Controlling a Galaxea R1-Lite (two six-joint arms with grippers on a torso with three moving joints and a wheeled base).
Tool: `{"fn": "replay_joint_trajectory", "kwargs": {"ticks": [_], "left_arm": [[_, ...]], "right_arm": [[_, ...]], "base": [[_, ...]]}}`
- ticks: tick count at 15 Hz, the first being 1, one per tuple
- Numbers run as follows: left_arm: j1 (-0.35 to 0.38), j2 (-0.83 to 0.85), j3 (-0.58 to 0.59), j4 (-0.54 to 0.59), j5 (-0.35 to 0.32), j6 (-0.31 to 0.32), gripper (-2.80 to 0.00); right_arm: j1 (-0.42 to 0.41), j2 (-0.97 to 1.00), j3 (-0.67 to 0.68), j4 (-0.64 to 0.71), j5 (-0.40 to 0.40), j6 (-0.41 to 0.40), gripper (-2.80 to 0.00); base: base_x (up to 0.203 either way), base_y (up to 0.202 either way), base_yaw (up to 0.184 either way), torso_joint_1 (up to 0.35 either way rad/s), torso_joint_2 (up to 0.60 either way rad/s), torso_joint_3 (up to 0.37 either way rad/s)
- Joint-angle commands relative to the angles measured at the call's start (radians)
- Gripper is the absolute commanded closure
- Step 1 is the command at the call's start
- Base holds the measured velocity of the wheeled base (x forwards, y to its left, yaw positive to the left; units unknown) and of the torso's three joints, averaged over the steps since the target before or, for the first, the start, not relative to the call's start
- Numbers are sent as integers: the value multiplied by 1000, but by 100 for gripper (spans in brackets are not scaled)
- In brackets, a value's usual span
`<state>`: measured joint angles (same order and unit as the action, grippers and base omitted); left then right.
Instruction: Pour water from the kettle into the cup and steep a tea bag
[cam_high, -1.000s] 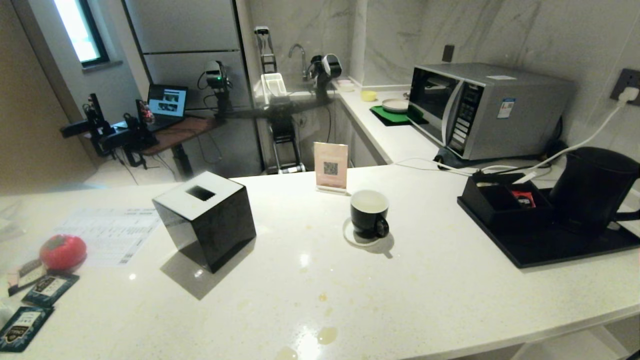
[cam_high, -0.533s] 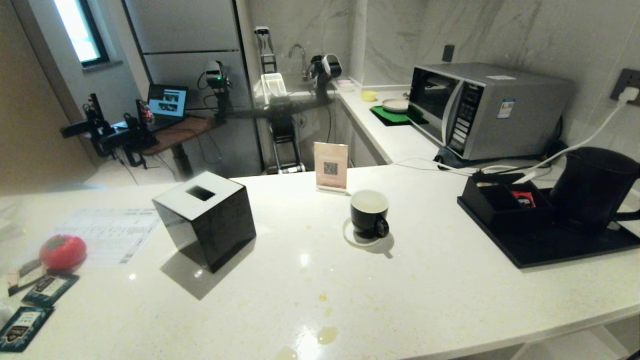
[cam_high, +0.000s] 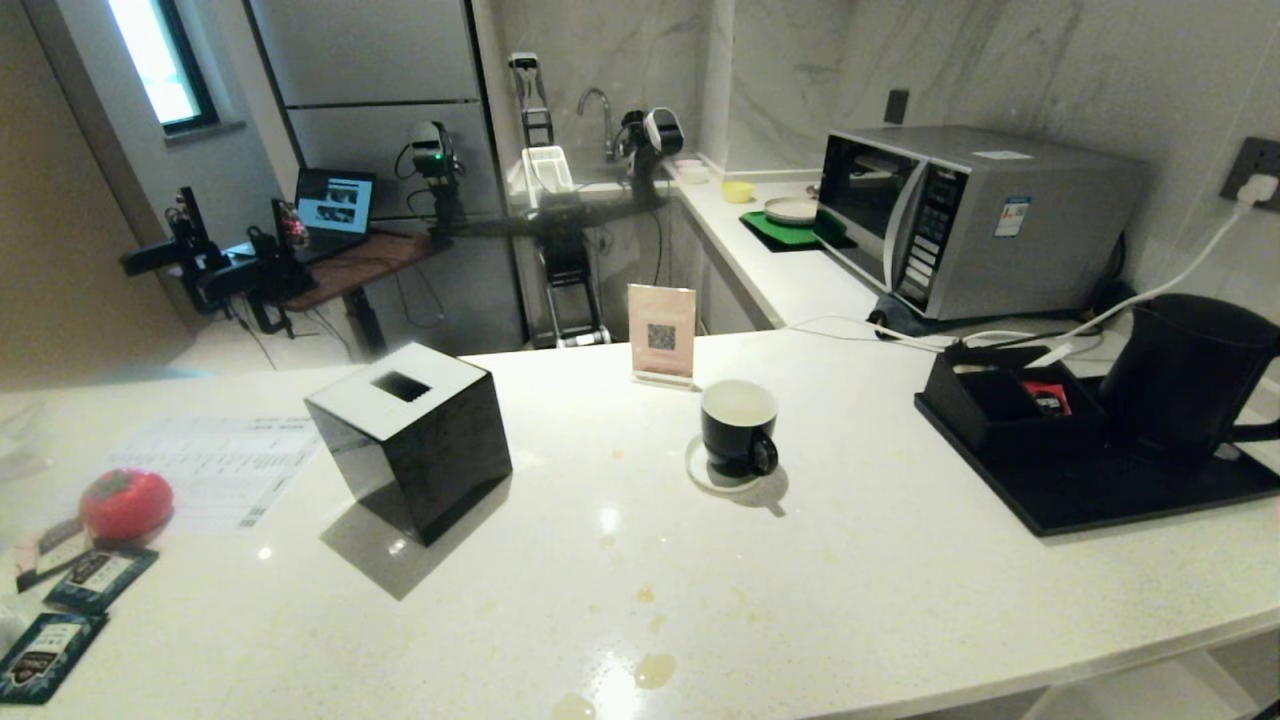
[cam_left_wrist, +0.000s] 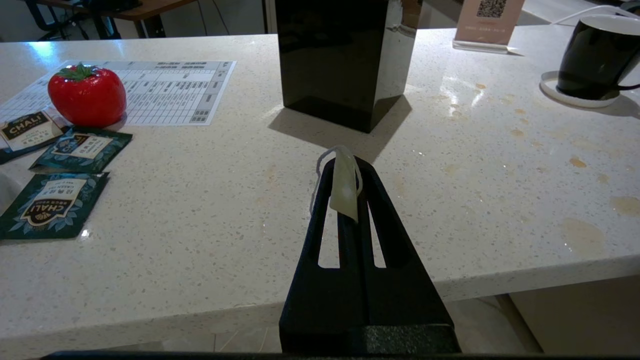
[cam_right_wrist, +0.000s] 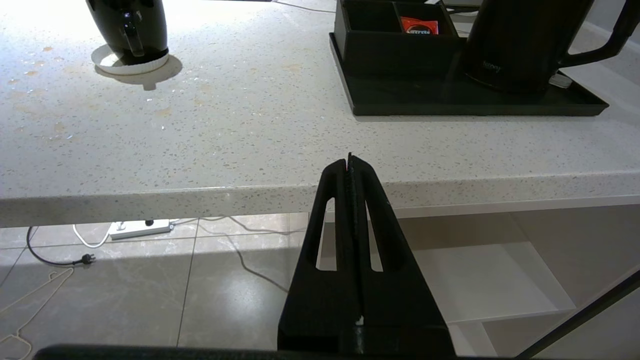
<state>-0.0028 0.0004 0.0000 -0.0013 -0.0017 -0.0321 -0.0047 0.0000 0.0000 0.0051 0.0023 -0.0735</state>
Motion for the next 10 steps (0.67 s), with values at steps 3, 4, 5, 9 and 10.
{"fn": "replay_joint_trajectory", "kwargs": {"ticks": [3,4,5,9,10], "left_arm": [[0,0,0,0,0,0,0],[0,1,0,0,0,0,0],[0,0,0,0,0,0,0],[0,0,0,0,0,0,0],[0,0,0,0,0,0,0]], "right_arm": [[0,1,0,1,0,0,0],[0,1,0,0,0,0,0],[0,0,0,-1,-1,0,0],[0,0,0,-1,-1,-2,0],[0,0,0,-1,-1,-2,0]], "base": [[0,0,0,0,0,0],[0,0,0,0,0,0],[0,0,0,0,0,0],[0,0,0,0,0,0],[0,0,0,0,0,0]]}}
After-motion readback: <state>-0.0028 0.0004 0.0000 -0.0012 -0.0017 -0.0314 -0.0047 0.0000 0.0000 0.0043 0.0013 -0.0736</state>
